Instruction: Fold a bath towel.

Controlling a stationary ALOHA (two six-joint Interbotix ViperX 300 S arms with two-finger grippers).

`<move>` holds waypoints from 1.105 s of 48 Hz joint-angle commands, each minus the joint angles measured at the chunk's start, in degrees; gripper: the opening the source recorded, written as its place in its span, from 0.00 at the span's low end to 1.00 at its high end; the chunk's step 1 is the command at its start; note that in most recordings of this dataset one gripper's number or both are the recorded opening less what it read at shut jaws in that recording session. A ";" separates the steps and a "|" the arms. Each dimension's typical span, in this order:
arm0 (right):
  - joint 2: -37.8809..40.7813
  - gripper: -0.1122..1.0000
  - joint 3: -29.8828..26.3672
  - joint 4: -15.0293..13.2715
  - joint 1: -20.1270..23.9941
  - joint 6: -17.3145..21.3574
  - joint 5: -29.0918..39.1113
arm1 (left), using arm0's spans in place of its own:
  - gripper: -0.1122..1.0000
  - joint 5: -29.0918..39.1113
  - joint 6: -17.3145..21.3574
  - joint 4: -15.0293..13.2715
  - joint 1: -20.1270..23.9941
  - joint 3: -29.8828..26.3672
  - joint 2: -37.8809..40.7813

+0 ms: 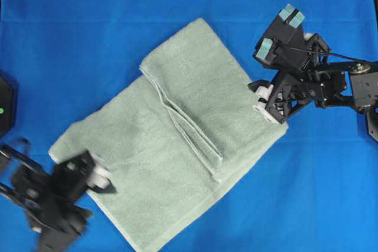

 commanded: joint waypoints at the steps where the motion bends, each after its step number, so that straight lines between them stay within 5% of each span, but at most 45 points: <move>1: -1.41 0.68 -0.26 -0.70 -0.09 -0.09 -0.18 | 0.85 0.53 0.09 -0.09 0.00 -4.13 5.27; 17: -1.67 0.68 0.44 -1.41 -0.09 0.00 -0.35 | 0.79 0.70 -0.97 -0.09 3.60 -5.19 15.29; 29: -2.46 0.68 1.05 -1.41 0.00 0.00 -0.09 | 0.25 1.05 -1.05 -0.09 4.04 -3.16 13.97; 35: -4.39 0.68 2.29 -1.41 0.00 0.00 0.79 | 0.20 3.52 -1.05 -0.09 4.04 -3.60 12.13; 39: -6.06 0.68 3.25 -1.41 0.00 0.00 1.76 | 0.20 7.73 -1.05 -0.09 4.04 -4.83 9.67; 53: -15.21 0.68 8.44 -1.41 0.44 -0.35 6.94 | 0.20 39.29 0.88 1.14 8.26 -18.11 2.55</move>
